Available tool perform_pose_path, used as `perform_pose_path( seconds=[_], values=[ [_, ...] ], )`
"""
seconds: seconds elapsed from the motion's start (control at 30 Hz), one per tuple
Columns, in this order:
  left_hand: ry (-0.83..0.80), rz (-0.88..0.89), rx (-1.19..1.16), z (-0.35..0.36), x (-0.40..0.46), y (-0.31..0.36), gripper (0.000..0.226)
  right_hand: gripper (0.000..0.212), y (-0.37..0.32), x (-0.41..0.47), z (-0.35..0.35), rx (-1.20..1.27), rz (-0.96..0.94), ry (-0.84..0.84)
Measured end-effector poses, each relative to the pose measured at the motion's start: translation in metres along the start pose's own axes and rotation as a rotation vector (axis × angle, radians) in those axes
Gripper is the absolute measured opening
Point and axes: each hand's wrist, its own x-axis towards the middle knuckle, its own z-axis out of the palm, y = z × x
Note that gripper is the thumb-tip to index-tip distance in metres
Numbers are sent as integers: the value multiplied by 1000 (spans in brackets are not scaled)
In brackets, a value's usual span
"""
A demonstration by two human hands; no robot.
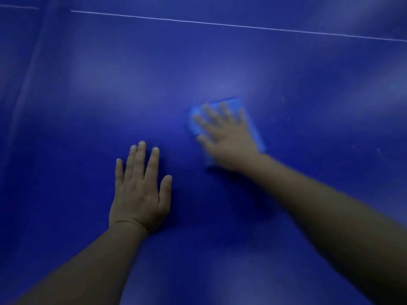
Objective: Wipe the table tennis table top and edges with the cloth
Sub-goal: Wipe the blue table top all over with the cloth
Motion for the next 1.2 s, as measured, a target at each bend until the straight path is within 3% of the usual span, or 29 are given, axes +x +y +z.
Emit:
perform_pose_path(
  seconds=[0.13, 0.2, 0.27, 0.37, 0.47, 0.53, 0.6, 0.77, 0.87, 0.93, 1.07, 1.13, 1.2],
  values=[
    [-25, 11, 68, 1, 2, 2, 67, 78, 159, 1, -20, 25, 628, 34],
    [-35, 15, 98, 1, 2, 3, 67, 70, 185, -8, -24, 117, 775, 56],
    [-44, 16, 117, 0, 3, 3, 66, 64, 168, -4, -22, 136, 833, 89],
    [-42, 13, 121, 0, 1, 3, 66, 70, 94, 17, -13, 65, 619, 85],
    [-37, 15, 104, -1, 2, 1, 65, 66, -6, 18, 2, 3, 126, 59],
    [-26, 16, 108, -1, 1, 0, 65, 64, -29, 12, 3, 5, -104, 22],
    [-24, 22, 100, -2, 0, -1, 65, 65, 2, 11, -3, 15, -73, 30],
    [-17, 20, 94, -3, 0, 0, 66, 68, 129, -10, -18, 51, 630, 50],
    [-20, 13, 105, -2, 1, 0, 66, 62, 127, -14, -21, 164, 851, 84],
    [-40, 1, 111, -3, 1, -1, 66, 63, 90, -1, -17, 116, 792, 92],
    [-53, -20, 92, -5, 0, 2, 68, 67, -2, 10, -6, 27, 237, 37],
    [-31, -34, 68, -7, 1, 2, 68, 73, -7, 7, -6, 14, 45, -14],
    [-21, -62, 52, -9, 4, 5, 69, 75, 30, 5, -10, 8, 45, -23]
  ],
)
